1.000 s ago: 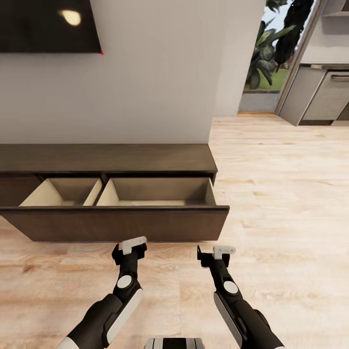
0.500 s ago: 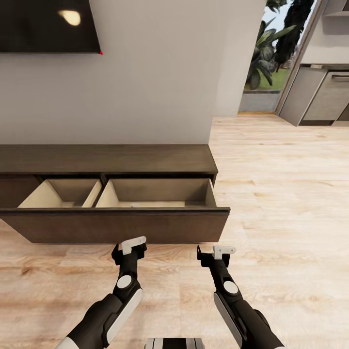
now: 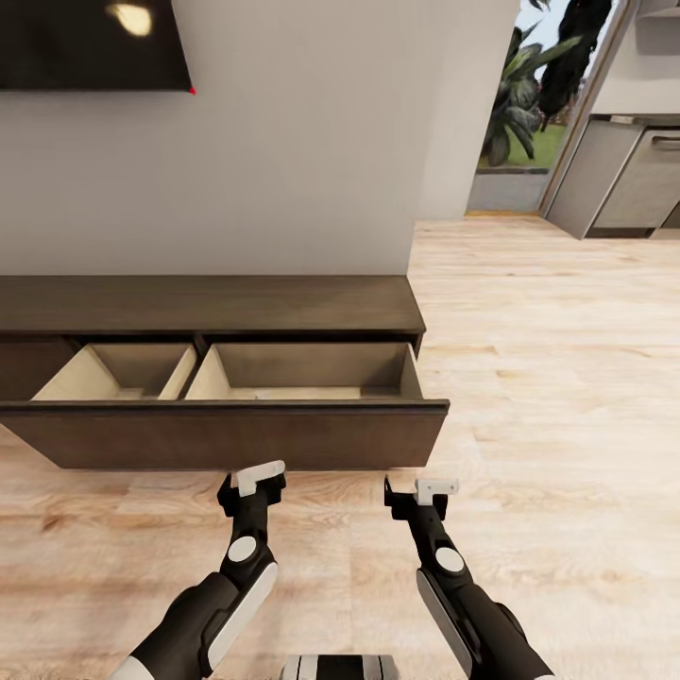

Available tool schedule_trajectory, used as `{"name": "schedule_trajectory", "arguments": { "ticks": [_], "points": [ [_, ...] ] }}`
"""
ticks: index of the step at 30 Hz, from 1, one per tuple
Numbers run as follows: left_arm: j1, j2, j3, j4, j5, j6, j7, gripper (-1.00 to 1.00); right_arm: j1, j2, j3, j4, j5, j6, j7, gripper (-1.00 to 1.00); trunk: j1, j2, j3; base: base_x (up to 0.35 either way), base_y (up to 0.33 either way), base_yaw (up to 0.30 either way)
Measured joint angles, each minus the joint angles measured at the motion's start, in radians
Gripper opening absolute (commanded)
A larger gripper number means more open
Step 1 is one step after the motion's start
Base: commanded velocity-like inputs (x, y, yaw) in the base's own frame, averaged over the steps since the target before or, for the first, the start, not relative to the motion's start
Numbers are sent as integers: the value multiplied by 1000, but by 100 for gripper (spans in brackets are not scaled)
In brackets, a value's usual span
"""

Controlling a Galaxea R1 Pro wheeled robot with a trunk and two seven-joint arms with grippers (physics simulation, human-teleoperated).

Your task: Place each of the two pumpkins and all three candles from the living room inside a cabinet in the living room (use any cabinet), then make sure every cabinet is closed, and position the cauldron so it is next to a table in the living room.

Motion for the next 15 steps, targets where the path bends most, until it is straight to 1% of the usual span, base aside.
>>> {"name": "schedule_trajectory", "arguments": {
  "ticks": [11,15],
  "points": [
    [0,0,3,11,3,1,-10,100,2,1,1,-17,1,-10,0,100,5,-3,-43,0,0,0],
    [0,0,3,12,4,0,-3,100,3,1,2,-30,2,-29,2,100,5,-3,-43,0,0,0]
  ]
}}
